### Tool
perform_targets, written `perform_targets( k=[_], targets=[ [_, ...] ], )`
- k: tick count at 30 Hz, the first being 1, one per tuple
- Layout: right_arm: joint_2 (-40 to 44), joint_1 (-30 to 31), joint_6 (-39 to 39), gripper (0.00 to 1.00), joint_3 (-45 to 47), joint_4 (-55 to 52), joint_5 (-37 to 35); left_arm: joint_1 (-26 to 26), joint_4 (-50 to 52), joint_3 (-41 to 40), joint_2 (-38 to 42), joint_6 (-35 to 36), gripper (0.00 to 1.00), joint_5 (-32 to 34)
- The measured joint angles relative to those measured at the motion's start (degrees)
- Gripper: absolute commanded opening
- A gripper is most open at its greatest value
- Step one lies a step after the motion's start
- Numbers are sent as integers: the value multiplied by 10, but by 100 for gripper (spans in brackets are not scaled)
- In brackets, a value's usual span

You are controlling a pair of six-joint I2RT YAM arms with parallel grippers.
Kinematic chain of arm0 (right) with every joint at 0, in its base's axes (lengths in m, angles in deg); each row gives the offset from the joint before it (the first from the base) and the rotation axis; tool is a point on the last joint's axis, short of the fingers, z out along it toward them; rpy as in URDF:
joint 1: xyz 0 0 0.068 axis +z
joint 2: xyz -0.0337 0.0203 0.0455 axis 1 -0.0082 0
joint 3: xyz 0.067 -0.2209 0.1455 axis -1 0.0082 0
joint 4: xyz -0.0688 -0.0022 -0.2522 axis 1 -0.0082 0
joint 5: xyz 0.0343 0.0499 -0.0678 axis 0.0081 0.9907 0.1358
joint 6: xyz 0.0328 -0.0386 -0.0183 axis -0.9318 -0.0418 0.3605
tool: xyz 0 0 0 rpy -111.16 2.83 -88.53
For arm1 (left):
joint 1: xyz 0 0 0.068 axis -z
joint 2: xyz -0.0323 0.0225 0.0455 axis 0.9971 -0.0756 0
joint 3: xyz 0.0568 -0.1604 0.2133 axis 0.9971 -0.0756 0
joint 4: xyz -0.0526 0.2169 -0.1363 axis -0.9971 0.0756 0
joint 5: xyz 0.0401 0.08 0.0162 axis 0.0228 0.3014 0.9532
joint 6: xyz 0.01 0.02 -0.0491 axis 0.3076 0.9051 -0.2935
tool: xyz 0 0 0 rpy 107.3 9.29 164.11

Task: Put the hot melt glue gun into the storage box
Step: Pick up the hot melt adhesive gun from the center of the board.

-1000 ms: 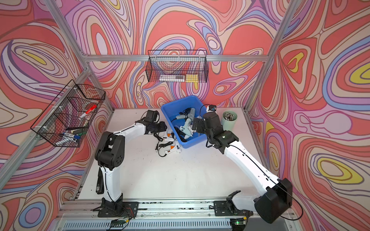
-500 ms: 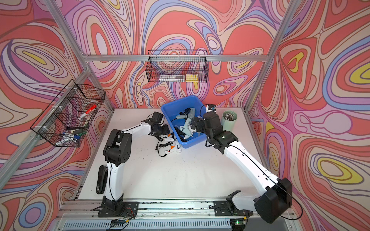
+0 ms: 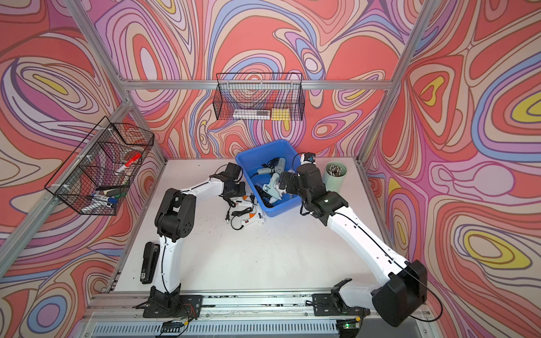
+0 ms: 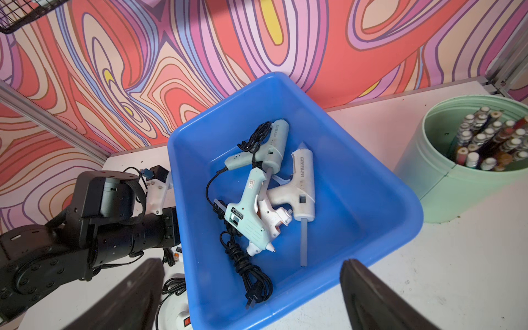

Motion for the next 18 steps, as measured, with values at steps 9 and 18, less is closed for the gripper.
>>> perform_targets(
  k=[9, 18],
  targets=[
    [-3, 12, 0, 98, 0, 5, 10, 3, 2, -27, 21, -2, 0, 29],
    [-60, 61, -8, 97, 20, 54, 81, 3, 2, -104, 132, -21, 0, 29]
  ],
)
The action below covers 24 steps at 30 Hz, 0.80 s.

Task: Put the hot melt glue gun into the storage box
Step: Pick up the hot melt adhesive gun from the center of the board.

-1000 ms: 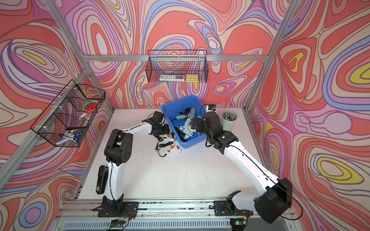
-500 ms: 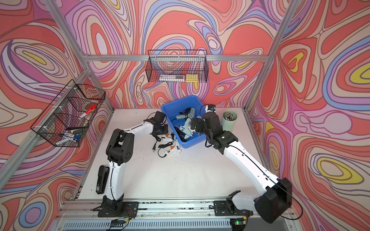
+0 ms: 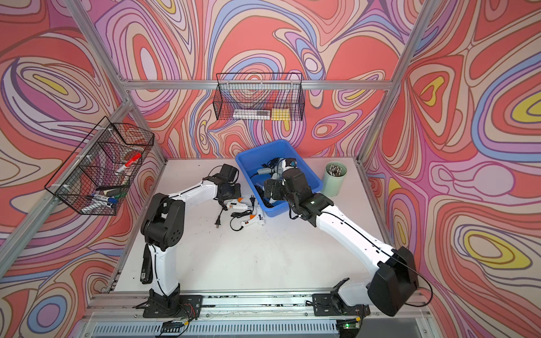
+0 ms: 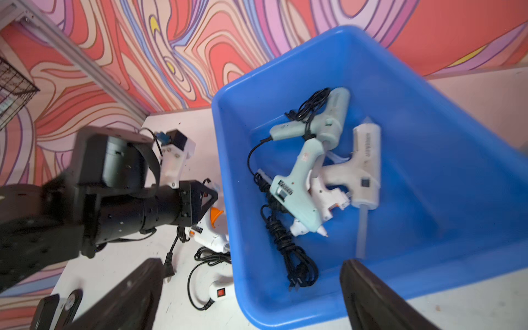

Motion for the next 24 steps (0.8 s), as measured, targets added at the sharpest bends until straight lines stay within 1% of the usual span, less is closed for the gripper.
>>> perform_targets(
  k=[6, 10, 14, 18, 24],
  targets=[
    [-47, 3, -36, 95, 28, 55, 86, 0, -7, -29, 96, -9, 0, -6],
    [-76, 4, -67, 89, 31, 106, 146, 0, -16, -45, 136, -19, 0, -17],
    [-108, 5, -97, 82, 33, 157, 200, 0, -23, -63, 163, -29, 0, -35],
    [-142, 7, -120, 77, 33, 193, 238, 0, -25, -70, 183, -37, 0, -52],
    [-171, 13, -144, 74, 31, 241, 282, -2, -35, -82, 216, -45, 0, -72]
  ],
)
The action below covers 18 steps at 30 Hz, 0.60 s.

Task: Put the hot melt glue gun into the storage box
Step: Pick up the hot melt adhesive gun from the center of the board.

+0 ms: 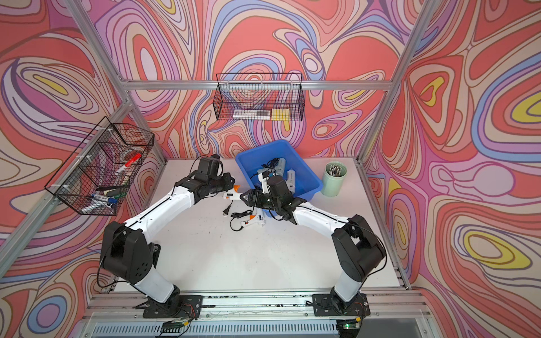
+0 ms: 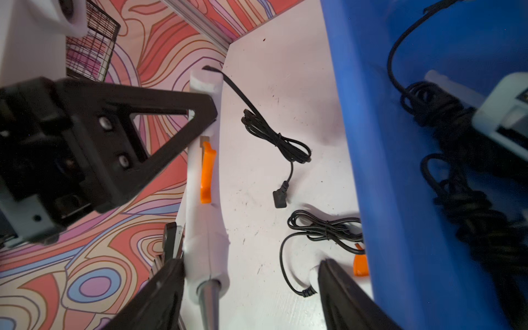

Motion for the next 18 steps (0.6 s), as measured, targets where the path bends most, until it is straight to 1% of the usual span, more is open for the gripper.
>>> perform_targets(
  k=[8, 18],
  targets=[
    [-28, 6, -31, 65, -11, 62, 42, -2, -9, -9, 24, -5, 0, -17],
    [-48, 12, -51, 44, -47, 96, 61, -2, -13, -19, 39, -16, 0, -40]
  ],
)
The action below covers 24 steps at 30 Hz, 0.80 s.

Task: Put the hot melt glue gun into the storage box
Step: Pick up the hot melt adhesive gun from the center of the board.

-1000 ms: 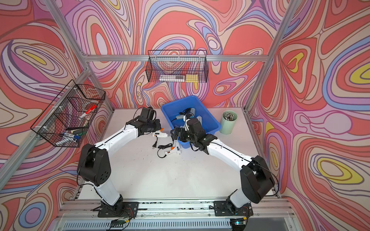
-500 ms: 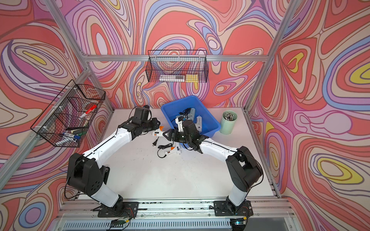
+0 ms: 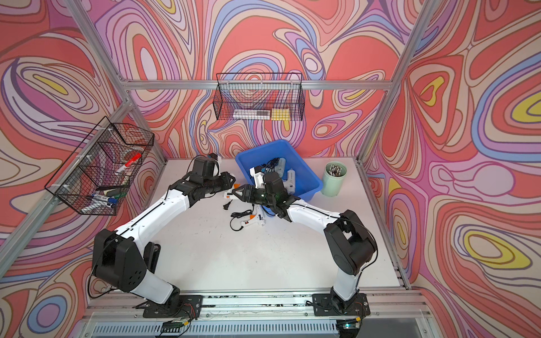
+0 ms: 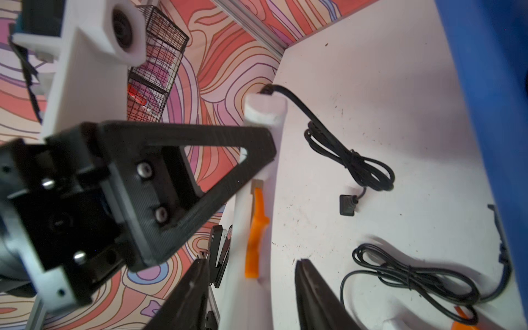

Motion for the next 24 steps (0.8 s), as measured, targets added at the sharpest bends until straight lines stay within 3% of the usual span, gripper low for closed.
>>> perform_targets(
  k=[10, 18, 21, 22, 24],
  targets=[
    [-16, 3, -9, 47, -9, 3, 11, -4, 0, 0, 5, 0, 0, 3],
    [-16, 6, -12, 5, -14, -2, 10, -5, -1, 0, 6, 0, 0, 12],
    [-16, 6, -14, 0, -16, -5, 10, -4, -1, 0, 6, 0, 1, 15],
    [-16, 6, -14, 0, -16, -6, 10, -4, -1, 0, 6, 0, 14, 15],
    [-15, 7, -10, 0, -17, -8, 9, -4, -1, 0, 7, 1, 53, 15]
  ],
)
